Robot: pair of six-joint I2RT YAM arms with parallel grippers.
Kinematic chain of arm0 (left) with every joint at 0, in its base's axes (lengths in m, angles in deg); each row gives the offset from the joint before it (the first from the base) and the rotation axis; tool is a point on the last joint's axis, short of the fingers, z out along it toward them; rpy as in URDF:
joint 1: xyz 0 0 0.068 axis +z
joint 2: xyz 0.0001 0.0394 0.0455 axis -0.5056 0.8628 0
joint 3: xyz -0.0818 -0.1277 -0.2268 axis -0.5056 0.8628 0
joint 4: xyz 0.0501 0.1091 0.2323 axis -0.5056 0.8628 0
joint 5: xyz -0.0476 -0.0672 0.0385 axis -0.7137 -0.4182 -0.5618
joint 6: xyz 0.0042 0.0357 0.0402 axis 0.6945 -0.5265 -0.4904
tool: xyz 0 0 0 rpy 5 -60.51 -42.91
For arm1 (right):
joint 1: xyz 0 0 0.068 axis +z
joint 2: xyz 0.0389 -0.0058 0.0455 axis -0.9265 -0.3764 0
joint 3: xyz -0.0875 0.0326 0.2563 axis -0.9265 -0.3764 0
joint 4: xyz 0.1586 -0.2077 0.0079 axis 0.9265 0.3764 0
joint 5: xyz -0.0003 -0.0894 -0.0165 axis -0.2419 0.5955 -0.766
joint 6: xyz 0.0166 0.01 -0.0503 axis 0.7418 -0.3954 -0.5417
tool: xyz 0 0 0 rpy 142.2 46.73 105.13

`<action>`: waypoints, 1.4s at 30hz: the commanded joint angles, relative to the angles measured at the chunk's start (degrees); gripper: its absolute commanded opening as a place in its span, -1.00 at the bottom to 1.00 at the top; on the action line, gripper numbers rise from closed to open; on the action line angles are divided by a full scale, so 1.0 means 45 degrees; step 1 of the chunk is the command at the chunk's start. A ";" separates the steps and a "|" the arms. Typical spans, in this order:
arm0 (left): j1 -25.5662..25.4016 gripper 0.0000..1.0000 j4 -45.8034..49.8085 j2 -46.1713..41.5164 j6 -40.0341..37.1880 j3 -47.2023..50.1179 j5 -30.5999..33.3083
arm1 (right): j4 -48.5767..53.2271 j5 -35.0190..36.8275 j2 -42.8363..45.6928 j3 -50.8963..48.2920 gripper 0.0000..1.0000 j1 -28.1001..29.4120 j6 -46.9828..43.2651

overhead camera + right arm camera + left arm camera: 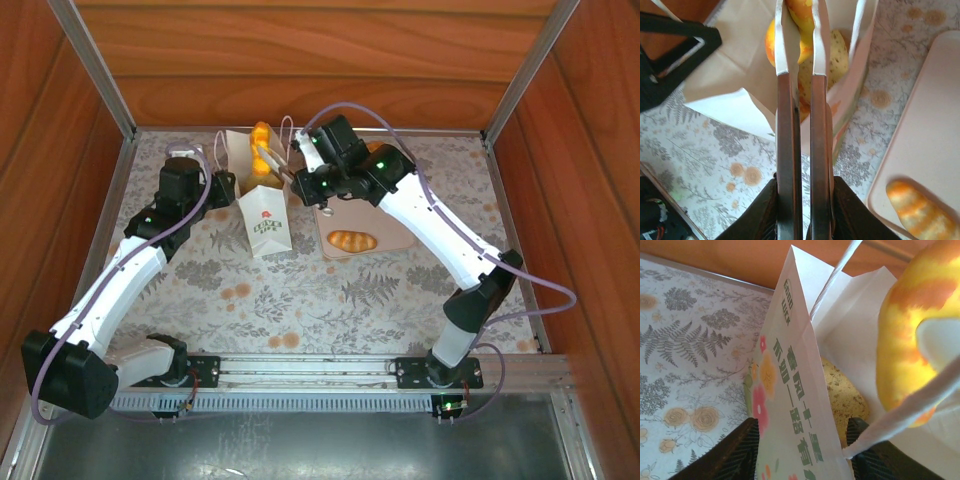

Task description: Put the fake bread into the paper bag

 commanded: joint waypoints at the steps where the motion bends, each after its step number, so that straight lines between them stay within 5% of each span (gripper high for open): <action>1: -0.0069 -0.09 0.0100 -0.0184 -0.0179 0.0095 0.0278 | 0.0419 0.0389 0.0065 0.0562 -0.63 0.0110 -0.0349; 29: -0.0071 -0.21 0.0258 -0.0434 -0.0173 0.0192 0.0315 | 0.0435 0.1008 0.0166 0.0261 -0.01 0.0105 -0.0150; 42: -0.0060 -0.20 0.0262 -0.0433 -0.0067 0.0069 -0.0012 | -0.0216 0.0640 0.0799 0.0139 0.01 0.0112 -0.0149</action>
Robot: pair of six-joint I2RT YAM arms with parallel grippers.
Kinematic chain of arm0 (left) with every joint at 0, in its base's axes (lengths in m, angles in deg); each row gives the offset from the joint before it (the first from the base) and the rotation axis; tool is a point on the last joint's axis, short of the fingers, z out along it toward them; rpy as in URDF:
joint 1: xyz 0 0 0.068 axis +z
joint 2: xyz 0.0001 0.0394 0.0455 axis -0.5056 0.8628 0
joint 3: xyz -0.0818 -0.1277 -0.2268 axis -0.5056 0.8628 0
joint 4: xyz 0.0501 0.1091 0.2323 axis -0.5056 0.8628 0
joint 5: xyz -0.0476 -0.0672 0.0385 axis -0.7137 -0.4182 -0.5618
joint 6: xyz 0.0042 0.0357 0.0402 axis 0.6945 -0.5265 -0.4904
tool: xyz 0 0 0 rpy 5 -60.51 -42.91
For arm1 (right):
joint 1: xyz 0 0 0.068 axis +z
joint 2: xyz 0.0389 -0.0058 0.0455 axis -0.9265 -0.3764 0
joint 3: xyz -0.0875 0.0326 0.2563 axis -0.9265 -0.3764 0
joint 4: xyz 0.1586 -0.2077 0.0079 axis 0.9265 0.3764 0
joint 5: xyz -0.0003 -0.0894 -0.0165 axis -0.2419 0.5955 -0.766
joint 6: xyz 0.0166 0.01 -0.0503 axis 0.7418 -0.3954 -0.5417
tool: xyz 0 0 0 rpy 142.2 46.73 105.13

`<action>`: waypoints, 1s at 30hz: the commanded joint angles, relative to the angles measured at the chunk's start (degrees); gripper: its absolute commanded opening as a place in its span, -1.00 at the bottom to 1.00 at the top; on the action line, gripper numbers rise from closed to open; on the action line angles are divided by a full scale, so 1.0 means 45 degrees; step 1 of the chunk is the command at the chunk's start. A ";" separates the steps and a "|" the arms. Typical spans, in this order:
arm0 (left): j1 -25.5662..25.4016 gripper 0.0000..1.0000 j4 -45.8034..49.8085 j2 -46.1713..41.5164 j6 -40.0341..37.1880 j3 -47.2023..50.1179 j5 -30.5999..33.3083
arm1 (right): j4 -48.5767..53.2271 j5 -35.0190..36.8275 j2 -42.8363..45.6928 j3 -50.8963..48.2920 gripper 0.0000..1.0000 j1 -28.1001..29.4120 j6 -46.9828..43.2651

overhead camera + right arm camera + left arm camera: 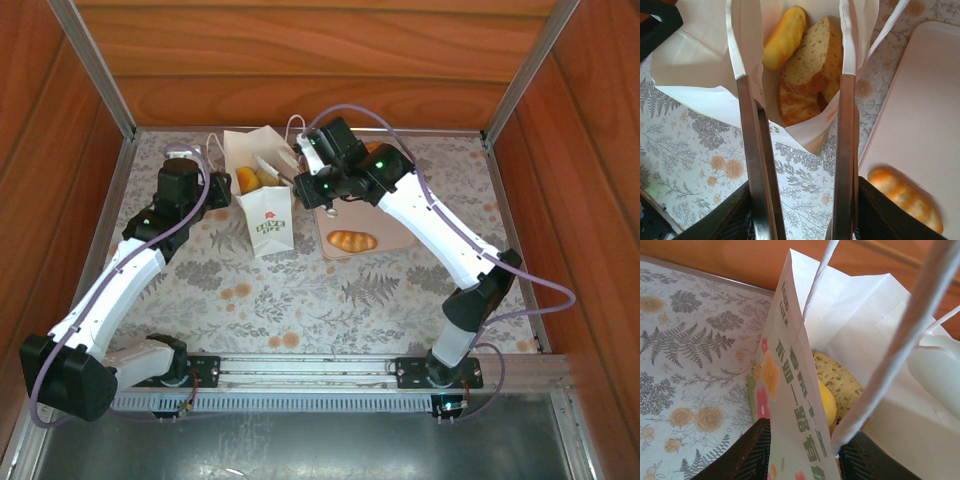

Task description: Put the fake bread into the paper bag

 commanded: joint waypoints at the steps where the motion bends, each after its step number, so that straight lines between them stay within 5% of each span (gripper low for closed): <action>1: -0.0069 -0.20 0.0179 -0.0234 0.0000 -0.0024 -0.0284 | -0.0872 -0.0303 0.1043 0.0006 0.00 0.0096 0.0065; 12: -0.0063 0.12 0.0192 -0.1087 0.0016 -0.0392 -0.0649 | -0.2162 -0.0450 0.4261 -0.2035 -0.01 0.0107 0.0300; 24: 0.0032 0.54 0.0177 -0.3184 -0.0402 0.0154 0.0287 | -0.0528 0.2551 0.7922 -0.4757 0.03 -0.0122 0.0692; 30: 0.0064 0.59 0.0247 -0.4068 -0.0444 0.0386 0.1007 | 0.0819 0.3318 0.9193 -0.6366 0.07 -0.0844 0.0817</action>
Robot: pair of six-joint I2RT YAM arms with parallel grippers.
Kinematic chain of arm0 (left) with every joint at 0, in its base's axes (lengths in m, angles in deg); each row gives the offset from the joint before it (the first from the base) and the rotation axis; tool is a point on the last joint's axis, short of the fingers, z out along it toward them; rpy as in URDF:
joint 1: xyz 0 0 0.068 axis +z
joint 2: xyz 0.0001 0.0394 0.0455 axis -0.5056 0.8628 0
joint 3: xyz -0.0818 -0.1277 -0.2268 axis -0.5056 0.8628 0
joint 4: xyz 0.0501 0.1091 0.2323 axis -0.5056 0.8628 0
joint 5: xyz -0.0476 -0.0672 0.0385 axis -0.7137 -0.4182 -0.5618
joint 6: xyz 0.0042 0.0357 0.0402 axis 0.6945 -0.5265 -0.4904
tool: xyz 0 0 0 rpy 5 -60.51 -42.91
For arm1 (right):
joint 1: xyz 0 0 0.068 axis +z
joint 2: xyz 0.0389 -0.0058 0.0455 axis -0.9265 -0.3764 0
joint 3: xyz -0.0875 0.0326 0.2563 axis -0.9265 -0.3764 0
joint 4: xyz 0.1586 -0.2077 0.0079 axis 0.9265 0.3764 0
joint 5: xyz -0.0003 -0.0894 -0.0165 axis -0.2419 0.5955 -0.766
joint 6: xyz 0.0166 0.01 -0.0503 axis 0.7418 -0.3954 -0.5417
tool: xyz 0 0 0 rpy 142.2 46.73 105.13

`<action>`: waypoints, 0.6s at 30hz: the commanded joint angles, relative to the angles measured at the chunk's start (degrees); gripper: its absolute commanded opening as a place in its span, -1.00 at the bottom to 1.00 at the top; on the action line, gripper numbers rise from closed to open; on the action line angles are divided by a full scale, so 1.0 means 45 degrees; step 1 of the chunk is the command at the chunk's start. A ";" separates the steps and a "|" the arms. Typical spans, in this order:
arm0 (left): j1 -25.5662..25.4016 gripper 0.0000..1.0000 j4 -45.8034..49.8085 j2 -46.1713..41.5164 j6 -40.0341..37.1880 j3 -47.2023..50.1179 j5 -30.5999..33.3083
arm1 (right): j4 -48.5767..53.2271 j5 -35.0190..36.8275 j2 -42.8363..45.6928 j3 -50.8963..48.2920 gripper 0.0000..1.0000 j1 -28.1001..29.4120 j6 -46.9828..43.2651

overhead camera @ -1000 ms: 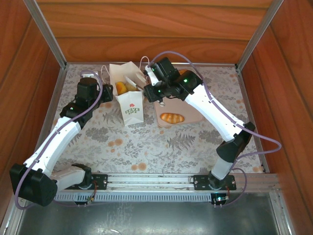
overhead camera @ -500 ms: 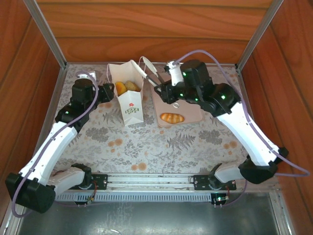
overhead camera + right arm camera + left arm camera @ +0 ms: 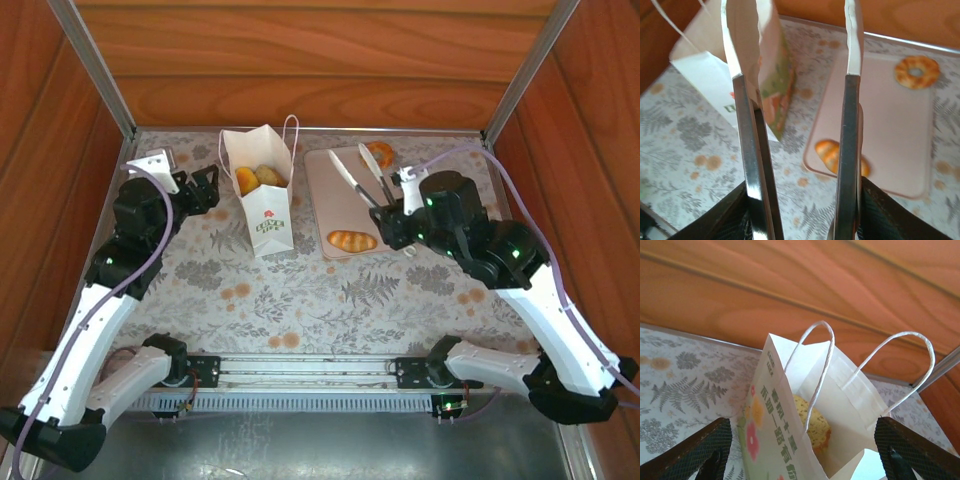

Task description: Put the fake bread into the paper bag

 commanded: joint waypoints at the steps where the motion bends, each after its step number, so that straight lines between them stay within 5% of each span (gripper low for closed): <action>1: 0.0058 0.59 0.0163 -0.0444 -0.0174 0.0216 0.0695 | 0.0910 0.1107 0.0542 -0.0875 0.08 -0.0526 0.0169; 9: 0.0058 0.60 0.0250 -0.0913 -0.0211 0.0253 0.0946 | 0.0930 -0.0335 0.1411 -0.3542 0.04 -0.2762 -0.0916; 18: 0.0058 0.60 0.0315 -0.0874 -0.0288 0.0395 0.0962 | 0.0657 -0.1401 0.0053 -0.4592 0.01 -0.3074 -0.2960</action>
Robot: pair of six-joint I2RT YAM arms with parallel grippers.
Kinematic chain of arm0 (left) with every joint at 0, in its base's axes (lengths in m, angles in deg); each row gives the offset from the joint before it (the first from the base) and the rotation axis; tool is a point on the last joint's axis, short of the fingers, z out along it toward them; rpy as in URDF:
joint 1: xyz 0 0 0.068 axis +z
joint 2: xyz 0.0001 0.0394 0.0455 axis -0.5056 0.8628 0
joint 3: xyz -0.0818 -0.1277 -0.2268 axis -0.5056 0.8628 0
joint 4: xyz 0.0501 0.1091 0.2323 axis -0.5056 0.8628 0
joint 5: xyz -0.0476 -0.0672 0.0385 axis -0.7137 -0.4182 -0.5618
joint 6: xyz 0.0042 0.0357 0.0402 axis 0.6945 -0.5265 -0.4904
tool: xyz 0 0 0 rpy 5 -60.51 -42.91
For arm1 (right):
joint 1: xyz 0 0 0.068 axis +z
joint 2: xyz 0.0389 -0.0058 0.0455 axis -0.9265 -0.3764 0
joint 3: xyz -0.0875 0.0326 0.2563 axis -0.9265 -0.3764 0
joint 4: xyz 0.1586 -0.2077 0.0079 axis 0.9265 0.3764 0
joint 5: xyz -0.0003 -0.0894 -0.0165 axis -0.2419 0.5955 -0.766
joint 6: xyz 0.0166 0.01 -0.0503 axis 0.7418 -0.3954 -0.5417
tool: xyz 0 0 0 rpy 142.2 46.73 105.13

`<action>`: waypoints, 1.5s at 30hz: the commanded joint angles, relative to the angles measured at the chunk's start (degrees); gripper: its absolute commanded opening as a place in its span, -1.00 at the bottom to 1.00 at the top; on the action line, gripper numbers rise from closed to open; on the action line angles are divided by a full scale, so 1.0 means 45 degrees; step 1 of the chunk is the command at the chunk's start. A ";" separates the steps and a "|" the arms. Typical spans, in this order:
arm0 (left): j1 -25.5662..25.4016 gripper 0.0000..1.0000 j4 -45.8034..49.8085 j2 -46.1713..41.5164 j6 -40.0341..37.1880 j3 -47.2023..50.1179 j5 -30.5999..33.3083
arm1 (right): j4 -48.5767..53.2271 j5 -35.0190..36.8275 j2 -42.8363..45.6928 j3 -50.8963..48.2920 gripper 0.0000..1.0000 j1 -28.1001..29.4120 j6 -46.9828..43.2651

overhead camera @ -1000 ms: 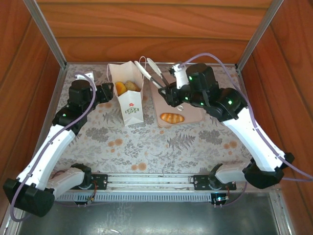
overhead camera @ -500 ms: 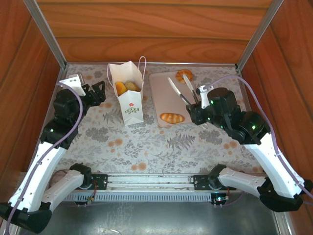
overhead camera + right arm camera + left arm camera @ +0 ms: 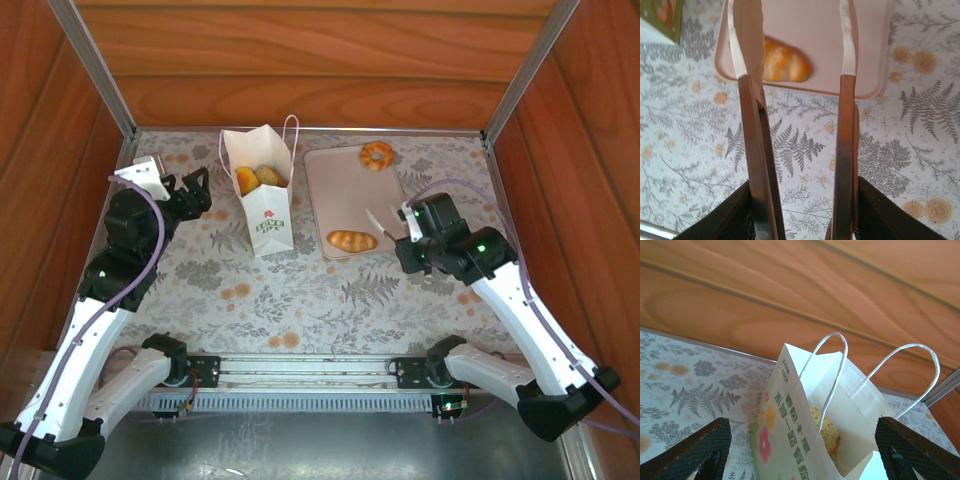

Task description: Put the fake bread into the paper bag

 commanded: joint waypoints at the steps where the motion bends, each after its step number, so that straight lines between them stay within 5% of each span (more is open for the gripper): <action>1: 0.0058 0.60 0.0178 -0.0062 -0.0277 0.0121 0.0231 | -0.0448 -0.0847 -0.0412 -0.0183 0.02 -0.0096 -0.1493; 22: 0.0114 0.62 -0.0146 0.0696 -0.0921 0.0533 -0.0003 | -0.0865 0.0129 -0.3928 0.0493 0.29 -0.0240 -0.6537; 45: 0.0344 0.64 -0.0434 0.1271 -0.1231 0.0391 -0.0285 | -0.1271 -0.0568 -0.6314 0.1033 0.29 -0.0614 -0.6984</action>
